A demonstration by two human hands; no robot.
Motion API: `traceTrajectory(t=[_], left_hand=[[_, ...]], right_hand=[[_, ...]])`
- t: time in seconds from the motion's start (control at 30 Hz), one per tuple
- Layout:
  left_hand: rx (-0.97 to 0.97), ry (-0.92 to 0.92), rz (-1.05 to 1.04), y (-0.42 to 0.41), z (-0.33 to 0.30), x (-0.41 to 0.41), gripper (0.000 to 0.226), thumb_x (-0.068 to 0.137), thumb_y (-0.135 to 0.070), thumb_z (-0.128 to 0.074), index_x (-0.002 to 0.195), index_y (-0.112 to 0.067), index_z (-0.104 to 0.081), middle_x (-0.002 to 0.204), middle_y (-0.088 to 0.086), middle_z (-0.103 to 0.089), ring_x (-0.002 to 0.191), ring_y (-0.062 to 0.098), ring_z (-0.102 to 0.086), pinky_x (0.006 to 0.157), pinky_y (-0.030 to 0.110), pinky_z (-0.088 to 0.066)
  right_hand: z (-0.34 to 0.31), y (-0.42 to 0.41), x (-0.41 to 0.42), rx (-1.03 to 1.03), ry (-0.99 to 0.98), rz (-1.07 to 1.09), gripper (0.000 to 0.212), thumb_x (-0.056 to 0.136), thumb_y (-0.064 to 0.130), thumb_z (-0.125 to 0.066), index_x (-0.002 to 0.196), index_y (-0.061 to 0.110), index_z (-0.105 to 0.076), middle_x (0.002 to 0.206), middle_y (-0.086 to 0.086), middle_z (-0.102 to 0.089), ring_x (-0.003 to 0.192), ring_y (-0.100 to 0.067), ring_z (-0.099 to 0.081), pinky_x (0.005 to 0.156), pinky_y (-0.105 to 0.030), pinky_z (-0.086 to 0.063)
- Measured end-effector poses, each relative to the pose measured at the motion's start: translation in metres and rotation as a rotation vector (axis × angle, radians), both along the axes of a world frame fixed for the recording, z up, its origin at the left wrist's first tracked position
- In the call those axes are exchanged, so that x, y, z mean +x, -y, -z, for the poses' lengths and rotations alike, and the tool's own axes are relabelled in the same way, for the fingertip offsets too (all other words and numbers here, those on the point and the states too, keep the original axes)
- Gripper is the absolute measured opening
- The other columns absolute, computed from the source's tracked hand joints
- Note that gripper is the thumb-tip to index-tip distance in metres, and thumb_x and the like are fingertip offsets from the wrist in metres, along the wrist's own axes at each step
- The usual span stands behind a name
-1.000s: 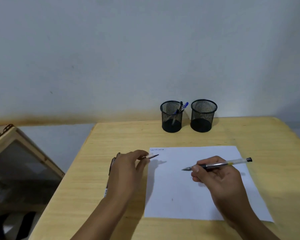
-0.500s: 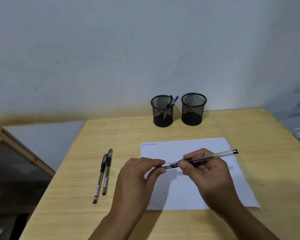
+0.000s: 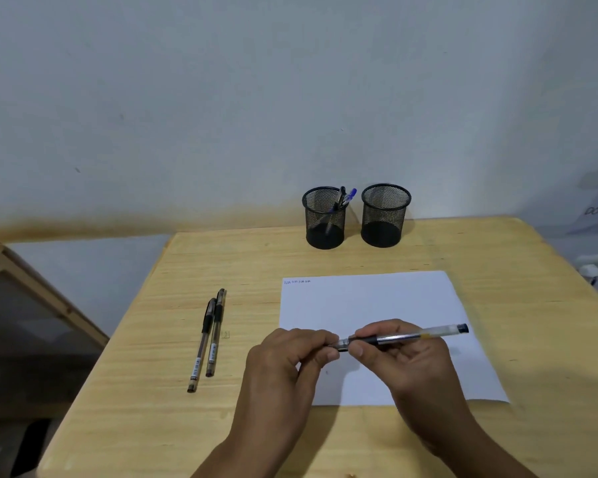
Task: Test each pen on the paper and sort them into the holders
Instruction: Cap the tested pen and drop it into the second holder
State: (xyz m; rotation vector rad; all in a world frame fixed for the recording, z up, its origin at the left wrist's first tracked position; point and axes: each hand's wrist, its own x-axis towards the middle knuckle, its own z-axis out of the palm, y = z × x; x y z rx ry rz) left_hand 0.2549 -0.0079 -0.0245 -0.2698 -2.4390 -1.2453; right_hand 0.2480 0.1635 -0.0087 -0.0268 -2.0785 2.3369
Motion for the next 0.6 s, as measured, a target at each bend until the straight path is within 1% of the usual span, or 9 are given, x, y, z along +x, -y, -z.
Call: traceTrajectory(t=[0.03, 0.1, 0.2, 0.27, 0.3, 0.37, 0.5, 0.53, 0.6], left_hand=[[0.002, 0.021, 0.006, 0.001, 0.001, 0.001, 0.012, 0.085, -0.029, -0.073, 0.096, -0.035, -0.075, 0.091, -0.032, -0.069, 0.084, 0.005, -0.063, 0.069, 0.01, -0.044], [0.032, 0.09, 0.007, 0.002, 0.003, 0.003, 0.012, 0.086, -0.024, -0.076, 0.09, -0.035, -0.077, 0.089, -0.03, -0.071, 0.084, 0.006, -0.064, 0.067, 0.01, -0.043], [0.125, 0.176, 0.002, -0.002, 0.001, 0.006, 0.015, 0.083, -0.024, -0.078, 0.089, -0.038, -0.078, 0.087, -0.031, -0.071, 0.085, 0.004, -0.066, 0.068, 0.01, -0.044], [0.182, 0.203, 0.026, -0.007, -0.002, 0.007, 0.016, 0.084, -0.026, -0.077, 0.093, -0.039, -0.078, 0.088, -0.03, -0.072, 0.084, 0.005, -0.066, 0.07, 0.01, -0.044], [0.197, 0.21, 0.039, -0.01, -0.003, 0.006, 0.016, 0.084, -0.027, -0.077, 0.095, -0.039, -0.078, 0.089, -0.029, -0.072, 0.084, 0.005, -0.066, 0.071, 0.009, -0.044], [0.215, 0.228, 0.052, -0.013, -0.005, 0.003, 0.018, 0.083, -0.03, -0.077, 0.099, -0.04, -0.076, 0.089, -0.028, -0.072, 0.082, 0.004, -0.065, 0.069, 0.01, -0.044], [0.148, 0.256, 0.058, -0.016, -0.007, -0.017, 0.028, 0.081, -0.038, -0.078, 0.108, -0.039, -0.071, 0.088, -0.029, -0.071, 0.082, 0.001, -0.064, 0.073, 0.015, -0.049], [0.14, 0.263, 0.053, -0.018, -0.007, -0.025, 0.028, 0.081, -0.039, -0.077, 0.109, -0.038, -0.071, 0.088, -0.028, -0.071, 0.081, 0.001, -0.064, 0.074, 0.016, -0.05], [0.153, 0.286, 0.042, -0.023, -0.01, -0.044, 0.028, 0.082, -0.038, -0.077, 0.11, -0.035, -0.072, 0.086, -0.024, -0.072, 0.079, 0.001, -0.063, 0.073, 0.015, -0.05]], right_hand=[[0.0, 0.002, 0.002, 0.002, -0.001, -0.003, 0.012, 0.077, -0.005, -0.077, 0.078, 0.007, -0.075, 0.077, -0.009, -0.077, 0.076, -0.018, -0.074, 0.069, -0.018, -0.055], [0.001, 0.005, 0.005, -0.006, 0.005, 0.007, 0.012, 0.078, -0.003, -0.077, 0.083, 0.007, -0.073, 0.078, -0.01, -0.077, 0.078, -0.019, -0.074, 0.071, -0.02, -0.056], [0.001, 0.008, 0.004, -0.071, 0.056, 0.066, 0.025, 0.08, 0.003, -0.077, 0.098, 0.011, -0.062, 0.078, -0.012, -0.076, 0.079, -0.02, -0.074, 0.079, -0.029, -0.055], [-0.002, 0.009, 0.0, -0.105, 0.092, 0.123, 0.027, 0.08, 0.004, -0.077, 0.096, 0.01, -0.056, 0.078, -0.011, -0.076, 0.075, -0.017, -0.072, 0.083, -0.035, -0.053], [-0.003, 0.008, -0.002, -0.098, 0.087, 0.145, 0.025, 0.08, 0.005, -0.078, 0.091, 0.01, -0.057, 0.078, -0.011, -0.076, 0.074, -0.017, -0.071, 0.082, -0.037, -0.054], [-0.008, 0.005, -0.006, -0.044, 0.048, 0.172, 0.02, 0.078, 0.007, -0.08, 0.085, 0.011, -0.062, 0.079, -0.012, -0.075, 0.074, -0.02, -0.071, 0.081, -0.041, -0.056], [-0.018, -0.014, -0.02, 0.105, -0.003, 0.248, 0.014, 0.08, 0.012, -0.08, 0.088, 0.013, -0.069, 0.085, -0.014, -0.073, 0.078, -0.031, -0.07, 0.082, -0.049, -0.059], [-0.021, -0.022, -0.025, 0.149, -0.008, 0.269, 0.012, 0.08, 0.013, -0.08, 0.087, 0.016, -0.07, 0.084, -0.013, -0.073, 0.077, -0.032, -0.07, 0.081, -0.051, -0.058], [-0.027, -0.038, -0.037, 0.237, -0.022, 0.292, 0.01, 0.081, 0.014, -0.078, 0.085, 0.019, -0.071, 0.076, -0.005, -0.072, 0.065, -0.022, -0.069, 0.074, -0.049, -0.059]])
